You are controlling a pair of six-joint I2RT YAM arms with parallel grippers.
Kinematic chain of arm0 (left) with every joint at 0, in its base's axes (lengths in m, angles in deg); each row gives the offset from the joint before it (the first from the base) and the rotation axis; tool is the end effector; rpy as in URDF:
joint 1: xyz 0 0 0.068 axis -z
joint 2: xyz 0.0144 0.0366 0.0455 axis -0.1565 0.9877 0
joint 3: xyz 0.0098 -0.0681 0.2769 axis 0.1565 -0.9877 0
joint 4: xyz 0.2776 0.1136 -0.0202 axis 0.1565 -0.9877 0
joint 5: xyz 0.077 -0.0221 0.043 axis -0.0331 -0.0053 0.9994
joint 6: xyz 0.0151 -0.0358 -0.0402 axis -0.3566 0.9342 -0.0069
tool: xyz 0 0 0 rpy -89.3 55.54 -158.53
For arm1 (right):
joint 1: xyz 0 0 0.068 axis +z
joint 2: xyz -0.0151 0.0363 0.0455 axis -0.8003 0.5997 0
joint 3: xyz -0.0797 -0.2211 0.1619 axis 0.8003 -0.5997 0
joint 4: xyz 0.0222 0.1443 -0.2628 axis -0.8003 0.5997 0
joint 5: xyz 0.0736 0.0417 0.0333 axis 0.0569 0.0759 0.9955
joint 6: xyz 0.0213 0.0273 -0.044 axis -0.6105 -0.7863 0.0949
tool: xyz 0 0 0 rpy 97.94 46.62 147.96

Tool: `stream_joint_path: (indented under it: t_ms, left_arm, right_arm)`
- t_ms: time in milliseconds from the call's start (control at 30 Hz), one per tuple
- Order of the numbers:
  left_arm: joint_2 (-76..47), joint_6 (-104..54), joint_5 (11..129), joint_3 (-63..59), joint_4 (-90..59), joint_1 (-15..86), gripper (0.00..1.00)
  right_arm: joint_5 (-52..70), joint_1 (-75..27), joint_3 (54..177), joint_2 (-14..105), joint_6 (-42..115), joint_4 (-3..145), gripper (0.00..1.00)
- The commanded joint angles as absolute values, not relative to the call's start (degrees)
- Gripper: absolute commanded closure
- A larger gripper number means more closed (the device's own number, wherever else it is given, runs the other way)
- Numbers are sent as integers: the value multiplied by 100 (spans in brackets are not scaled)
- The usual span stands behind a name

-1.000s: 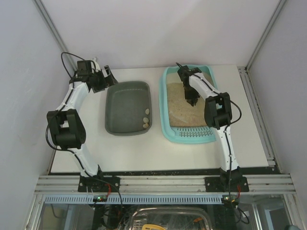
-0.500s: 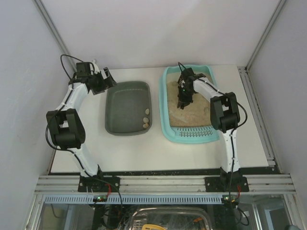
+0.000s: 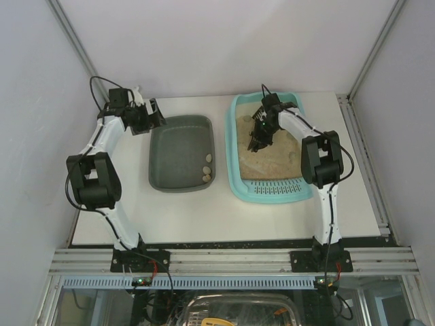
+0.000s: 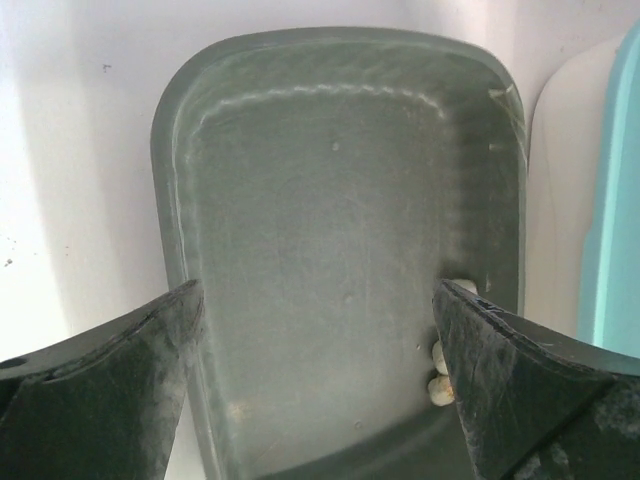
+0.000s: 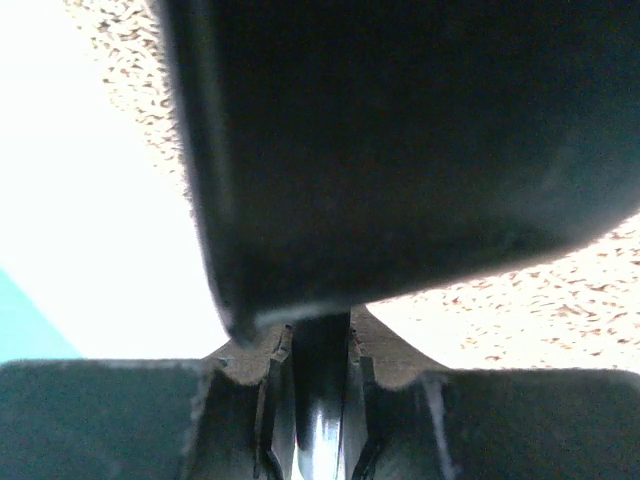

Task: Clean the litter box

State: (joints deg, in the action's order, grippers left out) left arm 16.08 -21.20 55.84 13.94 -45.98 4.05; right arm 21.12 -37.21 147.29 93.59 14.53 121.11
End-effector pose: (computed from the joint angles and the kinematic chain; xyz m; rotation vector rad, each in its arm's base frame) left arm 0.4622 0.0254 0.2696 -0.2278 2.3560 -0.5467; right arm 0.4927 0.1545 0.1705 0.2466 2.9198 0.6489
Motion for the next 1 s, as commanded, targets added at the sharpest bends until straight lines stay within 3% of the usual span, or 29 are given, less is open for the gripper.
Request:
stream_joint_path:
  t_ms: [0,200,467,767,967]
  left_arm:
    - [1818,-3403,5090,2403,-5260,434,0]
    - [2421,-3692,5057,3556,-6082,425,0]
    - [2559,-3417,4982,3593,-6100,475,0]
    - [2502,-3759,5179,3436,-6322,556,0]
    - [2497,-3735,5200,3286,-6382,589,0]
  right_arm:
    - [2680,-3661,14933,9305,819,12124,100]
    - [3018,-3536,14926,9445,498,11817,100]
    - [3331,-3268,14640,9583,229,10948,100]
    - [3912,-3338,12874,9106,-890,7582,100]
    - [4156,-3513,11872,8721,-1042,6159,100]
